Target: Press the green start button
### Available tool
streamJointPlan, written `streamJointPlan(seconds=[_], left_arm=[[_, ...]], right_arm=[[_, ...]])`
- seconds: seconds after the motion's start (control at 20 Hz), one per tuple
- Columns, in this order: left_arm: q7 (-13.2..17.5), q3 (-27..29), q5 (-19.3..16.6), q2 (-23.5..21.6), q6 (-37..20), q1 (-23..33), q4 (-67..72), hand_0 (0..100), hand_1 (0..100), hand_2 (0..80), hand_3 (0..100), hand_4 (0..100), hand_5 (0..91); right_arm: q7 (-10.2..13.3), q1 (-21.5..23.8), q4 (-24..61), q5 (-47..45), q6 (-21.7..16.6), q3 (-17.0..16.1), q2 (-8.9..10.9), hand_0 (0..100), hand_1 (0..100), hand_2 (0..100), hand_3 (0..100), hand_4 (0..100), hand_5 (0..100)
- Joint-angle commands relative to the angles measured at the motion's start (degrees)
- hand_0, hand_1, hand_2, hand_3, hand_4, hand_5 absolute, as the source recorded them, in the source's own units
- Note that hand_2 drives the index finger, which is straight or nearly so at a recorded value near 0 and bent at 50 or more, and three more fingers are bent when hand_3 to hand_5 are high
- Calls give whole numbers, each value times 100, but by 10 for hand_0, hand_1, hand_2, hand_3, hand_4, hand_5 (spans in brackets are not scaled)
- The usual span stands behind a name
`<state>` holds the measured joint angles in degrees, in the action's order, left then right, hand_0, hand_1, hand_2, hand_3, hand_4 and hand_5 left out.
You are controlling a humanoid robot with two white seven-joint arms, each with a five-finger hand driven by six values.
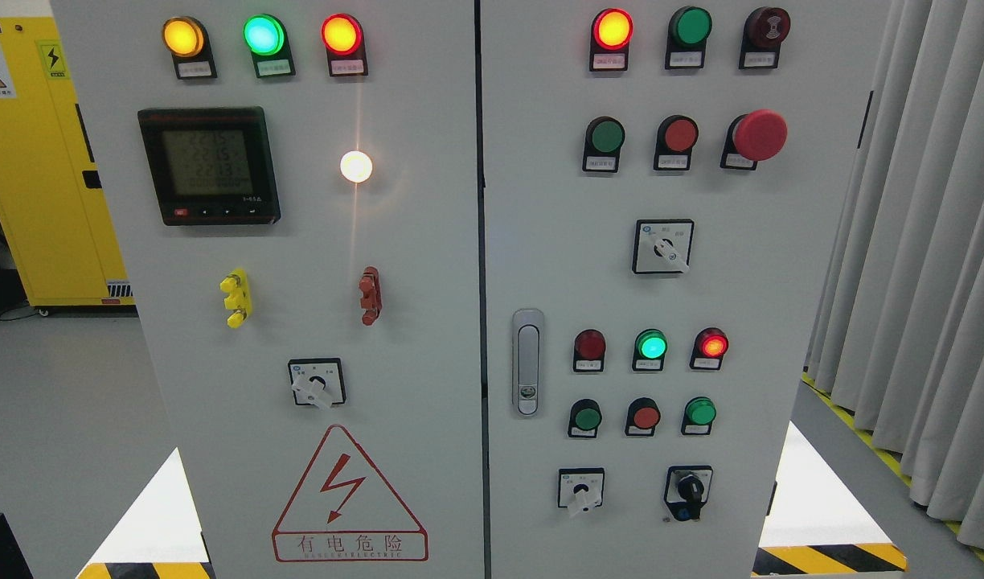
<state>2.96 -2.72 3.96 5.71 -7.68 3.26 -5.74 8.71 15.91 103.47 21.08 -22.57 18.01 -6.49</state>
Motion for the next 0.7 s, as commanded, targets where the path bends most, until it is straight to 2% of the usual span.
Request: streamJointPlan(seconds=[0.0, 0.5, 0.6, 0.65], left_arm=[[3, 0, 0, 0, 3, -1, -6, 120, 556, 0, 0, 0, 0], [3, 0, 0, 0, 3, -1, -6, 120, 556, 0, 0, 0, 0], [3, 0, 0, 0, 3, -1, 2, 120, 556, 0, 0, 0, 0], [3, 0, 0, 0, 3, -1, 2, 120, 556, 0, 0, 0, 0]], right_arm=[[-1, 9, -3, 1, -2, 54, -2, 570, 695, 0, 159, 286, 183], [-1, -27, -11, 167, -2, 36, -2, 571, 695, 0, 160, 287, 184], [60, -27, -12, 456, -2, -87, -2, 544, 701, 0, 162, 287, 185], [130, -27, -12, 606, -11, -104, -2, 502, 716, 0, 210, 296, 193]])
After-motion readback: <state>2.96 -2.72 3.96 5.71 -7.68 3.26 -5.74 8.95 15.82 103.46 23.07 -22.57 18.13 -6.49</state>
